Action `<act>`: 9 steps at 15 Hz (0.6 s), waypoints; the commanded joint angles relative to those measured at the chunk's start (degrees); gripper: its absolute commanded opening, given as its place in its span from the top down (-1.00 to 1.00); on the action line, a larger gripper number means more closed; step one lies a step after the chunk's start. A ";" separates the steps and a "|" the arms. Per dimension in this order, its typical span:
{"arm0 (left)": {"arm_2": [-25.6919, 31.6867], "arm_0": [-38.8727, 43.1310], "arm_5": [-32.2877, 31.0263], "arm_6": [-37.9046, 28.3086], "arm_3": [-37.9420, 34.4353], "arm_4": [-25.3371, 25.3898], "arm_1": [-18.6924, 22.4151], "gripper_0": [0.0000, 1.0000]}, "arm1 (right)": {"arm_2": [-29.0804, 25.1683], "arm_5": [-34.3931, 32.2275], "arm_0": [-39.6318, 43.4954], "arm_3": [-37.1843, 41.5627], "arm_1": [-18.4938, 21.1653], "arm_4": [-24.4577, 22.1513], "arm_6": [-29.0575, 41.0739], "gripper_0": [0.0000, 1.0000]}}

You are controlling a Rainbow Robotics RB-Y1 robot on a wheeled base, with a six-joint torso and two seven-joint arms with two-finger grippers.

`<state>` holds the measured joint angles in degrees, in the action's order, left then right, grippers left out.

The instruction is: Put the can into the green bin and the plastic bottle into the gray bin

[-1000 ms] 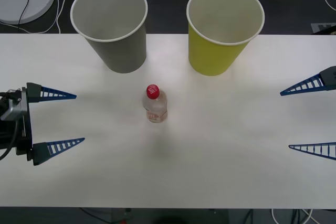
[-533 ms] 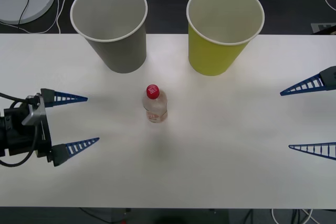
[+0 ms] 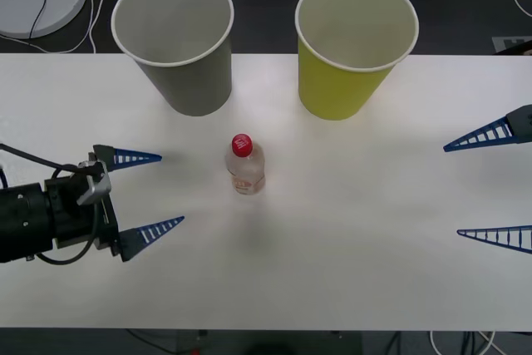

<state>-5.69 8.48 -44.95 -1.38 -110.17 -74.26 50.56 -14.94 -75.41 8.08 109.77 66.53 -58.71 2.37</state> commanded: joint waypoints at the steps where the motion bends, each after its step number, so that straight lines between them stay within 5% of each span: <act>1: -3.28 -1.89 3.11 -0.02 1.19 -0.27 -0.72 -1.00 | 0.00 0.00 0.00 0.01 0.00 0.00 0.00 -1.00; 9: -6.88 -6.90 4.43 0.33 6.11 -3.17 -6.52 -1.00 | 0.00 0.00 0.00 0.01 0.00 0.00 0.00 -1.00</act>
<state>-12.55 1.68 -40.51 -0.77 -104.09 -76.17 44.87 -14.94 -75.41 8.09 109.77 66.53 -58.71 2.37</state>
